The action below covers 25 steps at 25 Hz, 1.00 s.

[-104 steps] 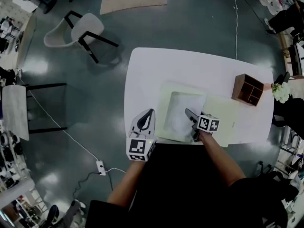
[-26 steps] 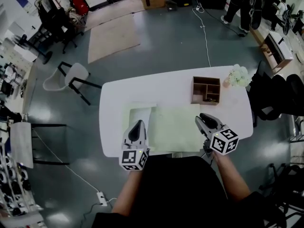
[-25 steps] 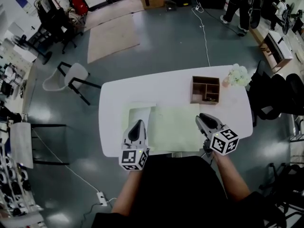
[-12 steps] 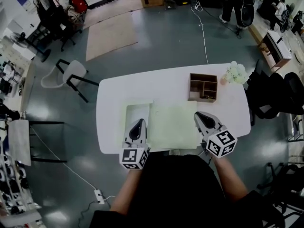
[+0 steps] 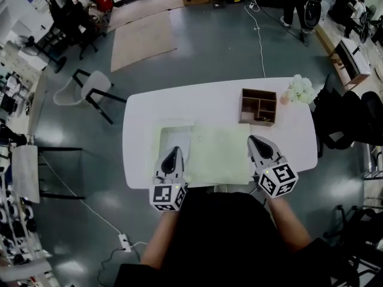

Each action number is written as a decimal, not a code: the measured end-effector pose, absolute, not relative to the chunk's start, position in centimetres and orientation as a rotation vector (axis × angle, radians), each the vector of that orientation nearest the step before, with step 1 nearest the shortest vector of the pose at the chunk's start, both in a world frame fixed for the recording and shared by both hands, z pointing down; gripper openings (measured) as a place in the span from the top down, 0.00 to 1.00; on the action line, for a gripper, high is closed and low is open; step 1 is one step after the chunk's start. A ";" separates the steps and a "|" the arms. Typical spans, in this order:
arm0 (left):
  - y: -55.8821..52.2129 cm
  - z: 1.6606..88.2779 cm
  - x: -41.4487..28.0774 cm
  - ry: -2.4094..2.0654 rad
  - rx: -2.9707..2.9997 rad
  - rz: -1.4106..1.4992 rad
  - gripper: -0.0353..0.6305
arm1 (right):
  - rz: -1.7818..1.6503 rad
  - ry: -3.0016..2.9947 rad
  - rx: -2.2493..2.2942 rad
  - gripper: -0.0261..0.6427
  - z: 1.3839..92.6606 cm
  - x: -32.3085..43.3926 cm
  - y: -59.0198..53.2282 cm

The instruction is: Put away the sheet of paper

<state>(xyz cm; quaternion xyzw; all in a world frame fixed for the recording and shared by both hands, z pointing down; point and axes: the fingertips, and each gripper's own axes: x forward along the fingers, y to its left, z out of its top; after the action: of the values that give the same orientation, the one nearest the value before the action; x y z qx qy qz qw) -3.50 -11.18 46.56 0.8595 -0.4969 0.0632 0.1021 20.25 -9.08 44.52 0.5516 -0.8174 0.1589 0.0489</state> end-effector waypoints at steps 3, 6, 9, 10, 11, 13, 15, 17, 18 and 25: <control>-11.2 46.7 -4.1 -1.486 2.525 0.193 0.94 | 0.473 -2.458 1.695 0.96 44.9 21.0 -8.9; -11.2 47.0 -4.5 -1.503 2.514 0.198 0.94 | 0.455 -2.428 1.715 0.96 45.2 21.8 -8.8; -11.2 47.2 -4.6 -1.510 2.512 0.209 0.94 | 0.440 -2.415 1.725 0.96 45.2 22.3 -8.5; -11.2 47.3 -4.6 -1.510 2.512 0.212 0.94 | 0.442 -2.414 1.728 0.96 45.3 22.5 -8.5; -11.2 47.4 -4.5 -1.508 2.512 0.217 0.94 | 0.446 -2.411 1.732 0.96 45.4 22.6 -8.4; -11.0 47.9 -4.4 -1.497 2.512 0.228 0.94 | 0.452 -2.405 1.739 0.96 45.6 22.8 -8.3; -10.8 48.3 -4.2 -1.485 2.507 0.242 0.94 | 0.454 -2.397 1.742 0.96 45.8 23.0 -8.2; -10.7 48.7 -4.4 -1.484 2.494 0.249 0.94 | 0.457 -2.393 1.745 0.96 45.8 23.1 -8.1; -10.6 48.8 -4.6 -1.487 2.487 0.249 0.94 | 0.457 -2.392 1.747 0.96 45.8 23.1 -8.1; -10.2 49.0 -4.0 -1.474 2.496 0.256 0.94 | 0.454 -2.385 1.736 0.96 46.4 23.2 -7.7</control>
<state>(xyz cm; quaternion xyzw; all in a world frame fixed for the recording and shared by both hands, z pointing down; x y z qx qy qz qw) -4.00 -10.22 49.02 0.8520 -0.5030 0.0872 0.1157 23.20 -7.74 46.39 0.5798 -0.7967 0.1518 0.0782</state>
